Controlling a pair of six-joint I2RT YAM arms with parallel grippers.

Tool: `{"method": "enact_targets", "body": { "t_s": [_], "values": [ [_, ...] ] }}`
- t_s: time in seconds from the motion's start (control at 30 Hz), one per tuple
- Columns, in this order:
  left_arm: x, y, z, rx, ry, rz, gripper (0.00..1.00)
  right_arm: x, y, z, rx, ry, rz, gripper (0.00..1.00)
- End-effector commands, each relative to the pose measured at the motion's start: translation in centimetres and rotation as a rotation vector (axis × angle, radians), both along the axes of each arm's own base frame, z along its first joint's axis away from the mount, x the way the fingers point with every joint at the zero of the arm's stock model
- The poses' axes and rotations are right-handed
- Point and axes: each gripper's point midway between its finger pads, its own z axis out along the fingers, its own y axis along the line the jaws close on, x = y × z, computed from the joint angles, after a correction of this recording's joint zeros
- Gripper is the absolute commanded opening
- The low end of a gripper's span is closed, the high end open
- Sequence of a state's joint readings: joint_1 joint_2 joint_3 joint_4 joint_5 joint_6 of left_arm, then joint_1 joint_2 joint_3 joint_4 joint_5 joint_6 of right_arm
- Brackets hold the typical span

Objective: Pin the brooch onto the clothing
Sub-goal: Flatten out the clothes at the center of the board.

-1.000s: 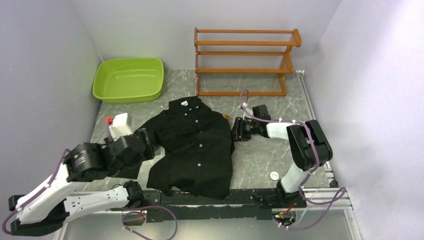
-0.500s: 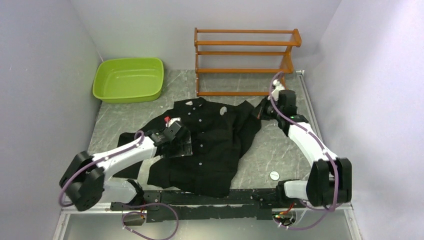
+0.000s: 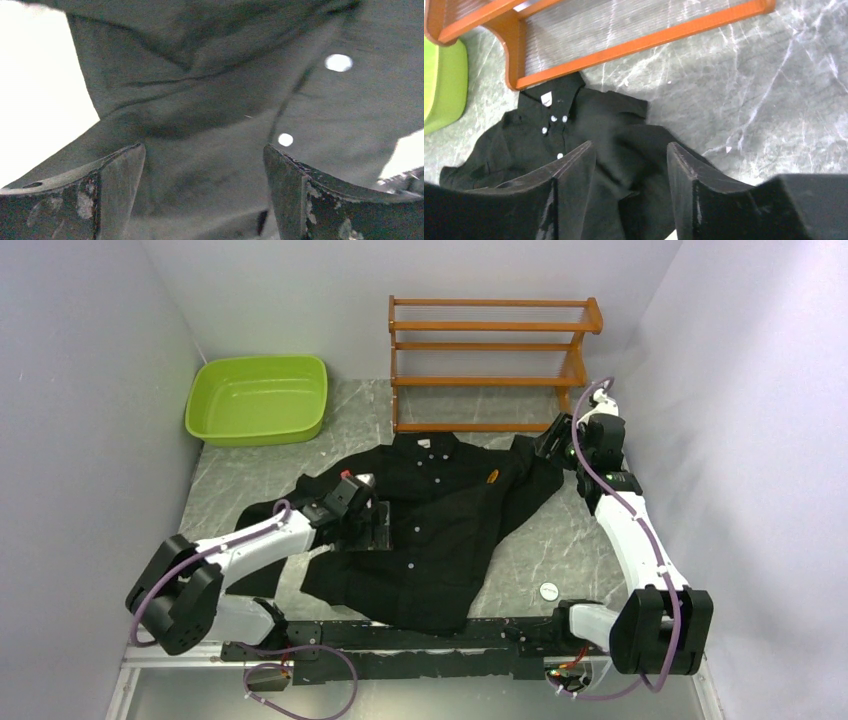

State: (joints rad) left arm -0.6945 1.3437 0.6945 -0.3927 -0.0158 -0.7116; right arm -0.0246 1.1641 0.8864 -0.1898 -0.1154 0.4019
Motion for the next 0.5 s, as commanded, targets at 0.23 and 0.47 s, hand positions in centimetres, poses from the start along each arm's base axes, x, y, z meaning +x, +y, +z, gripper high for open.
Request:
{"method": "enact_targets", "body": {
  "t_s": [0.23, 0.47],
  "values": [
    [13.2, -2.0, 11.1, -0.009, -0.271, -0.113, 0.94, -0.3, 4.3, 2.6, 0.080, -0.119, 0.241, 0.85],
    [22.5, -0.4, 4.6, 0.126, -0.202, -0.088, 0.91, 2.3, 11.5, -2.5, -0.015, 0.046, 0.500, 0.91]
  ]
}}
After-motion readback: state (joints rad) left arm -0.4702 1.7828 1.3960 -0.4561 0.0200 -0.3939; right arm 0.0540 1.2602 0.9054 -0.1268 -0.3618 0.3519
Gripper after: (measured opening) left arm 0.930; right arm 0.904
